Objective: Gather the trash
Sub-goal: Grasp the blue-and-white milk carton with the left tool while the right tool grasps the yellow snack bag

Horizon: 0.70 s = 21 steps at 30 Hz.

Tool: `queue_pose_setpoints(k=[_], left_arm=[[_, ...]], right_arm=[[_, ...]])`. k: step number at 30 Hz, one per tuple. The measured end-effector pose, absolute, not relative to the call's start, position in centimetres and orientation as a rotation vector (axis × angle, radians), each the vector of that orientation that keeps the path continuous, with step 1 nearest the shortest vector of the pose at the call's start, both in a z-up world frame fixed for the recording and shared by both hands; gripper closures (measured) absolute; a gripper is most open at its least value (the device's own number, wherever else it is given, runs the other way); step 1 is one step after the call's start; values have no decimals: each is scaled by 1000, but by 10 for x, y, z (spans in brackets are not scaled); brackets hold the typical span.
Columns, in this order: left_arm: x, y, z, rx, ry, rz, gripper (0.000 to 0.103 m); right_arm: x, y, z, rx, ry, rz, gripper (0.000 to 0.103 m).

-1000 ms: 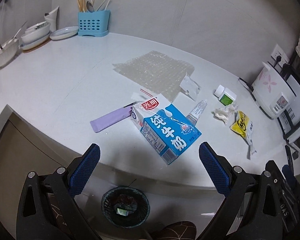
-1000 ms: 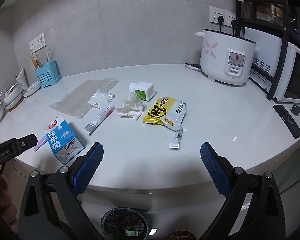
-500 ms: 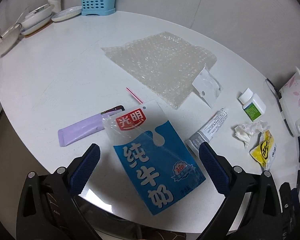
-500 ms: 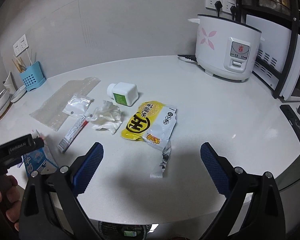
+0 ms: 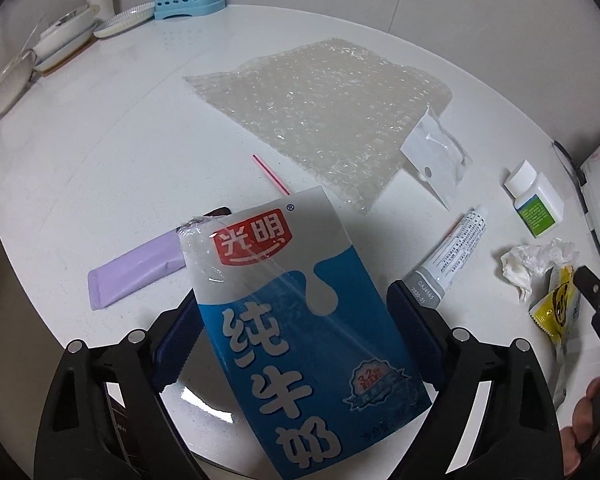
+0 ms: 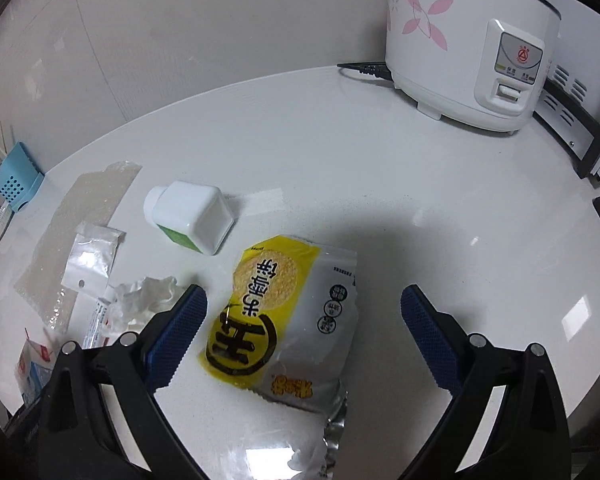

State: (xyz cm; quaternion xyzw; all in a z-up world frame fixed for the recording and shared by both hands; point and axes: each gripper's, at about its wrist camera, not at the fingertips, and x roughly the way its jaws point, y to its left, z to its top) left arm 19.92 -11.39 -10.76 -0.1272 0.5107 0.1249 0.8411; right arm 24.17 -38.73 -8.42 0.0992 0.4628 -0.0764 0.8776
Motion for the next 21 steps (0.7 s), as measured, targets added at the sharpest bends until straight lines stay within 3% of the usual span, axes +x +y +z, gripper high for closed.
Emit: queue_pose_setpoints(k=[7,10,12,21], left_arm=[[191,-110,-102,-270,1070,185,31],[189,-109,-100,-263,1064,157,35],[188,-109,-99,-261,1058,142,37],[180,-106,-95,-253,1034,81,41]], right_arm=[[264,-390,-107,301,1050,-215,10],[264,-388,-106,298,1056,-249,18],[264,-388,-105,290,1058,-274,33],[253,-392,-100,320,1066,-270,61]])
